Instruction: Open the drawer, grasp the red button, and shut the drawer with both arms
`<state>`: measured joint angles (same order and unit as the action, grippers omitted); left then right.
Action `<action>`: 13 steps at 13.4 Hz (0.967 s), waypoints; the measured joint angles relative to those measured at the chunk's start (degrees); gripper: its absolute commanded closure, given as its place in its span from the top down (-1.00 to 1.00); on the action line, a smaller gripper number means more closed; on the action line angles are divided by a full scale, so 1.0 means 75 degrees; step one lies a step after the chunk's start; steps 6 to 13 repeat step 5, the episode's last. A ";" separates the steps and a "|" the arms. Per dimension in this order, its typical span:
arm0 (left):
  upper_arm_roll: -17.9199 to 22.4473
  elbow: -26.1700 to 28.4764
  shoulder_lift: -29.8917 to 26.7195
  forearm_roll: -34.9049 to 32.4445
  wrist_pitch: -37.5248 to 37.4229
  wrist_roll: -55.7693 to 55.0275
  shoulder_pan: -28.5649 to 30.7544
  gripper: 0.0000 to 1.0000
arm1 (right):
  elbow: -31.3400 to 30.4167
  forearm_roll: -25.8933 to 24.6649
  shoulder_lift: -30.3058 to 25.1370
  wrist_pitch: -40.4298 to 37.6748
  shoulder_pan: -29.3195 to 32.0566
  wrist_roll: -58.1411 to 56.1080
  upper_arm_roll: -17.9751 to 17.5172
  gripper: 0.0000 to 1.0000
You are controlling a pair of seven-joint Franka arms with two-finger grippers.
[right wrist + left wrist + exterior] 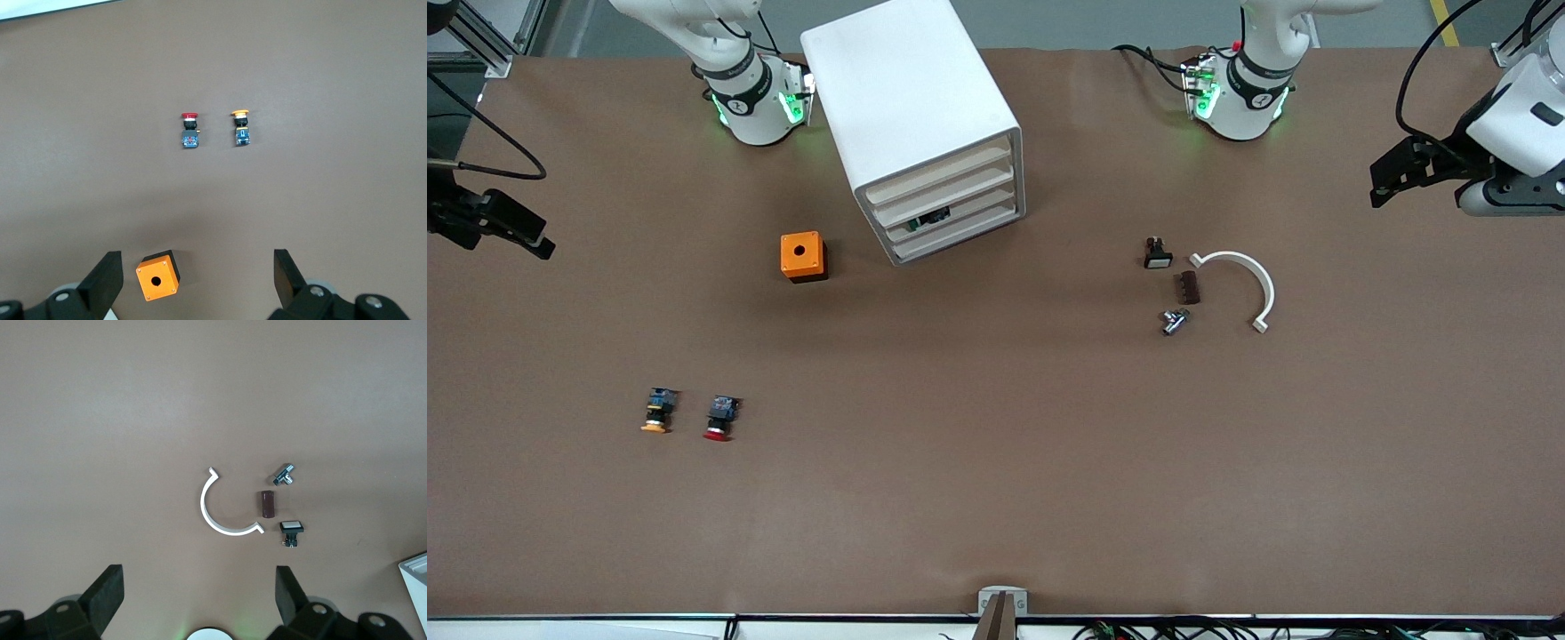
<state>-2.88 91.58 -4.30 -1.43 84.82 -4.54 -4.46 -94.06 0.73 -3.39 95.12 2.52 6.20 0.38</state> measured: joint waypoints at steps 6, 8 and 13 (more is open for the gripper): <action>0.0002 0.0001 -0.0007 0.0000 -0.0036 0.0000 0.0021 0.99 | 0.0003 0.0000 0.0000 0.0009 -0.0001 0.0000 -0.0087 1.00; 0.0002 0.0001 -0.0007 0.0000 -0.0036 0.0000 0.0021 0.99 | 0.0003 0.0000 0.0000 0.0009 -0.0001 0.0000 -0.0087 1.00; 0.0002 0.0001 -0.0007 0.0000 -0.0036 0.0000 0.0021 0.99 | 0.0003 0.0000 0.0000 0.0009 -0.0001 0.0000 -0.0087 1.00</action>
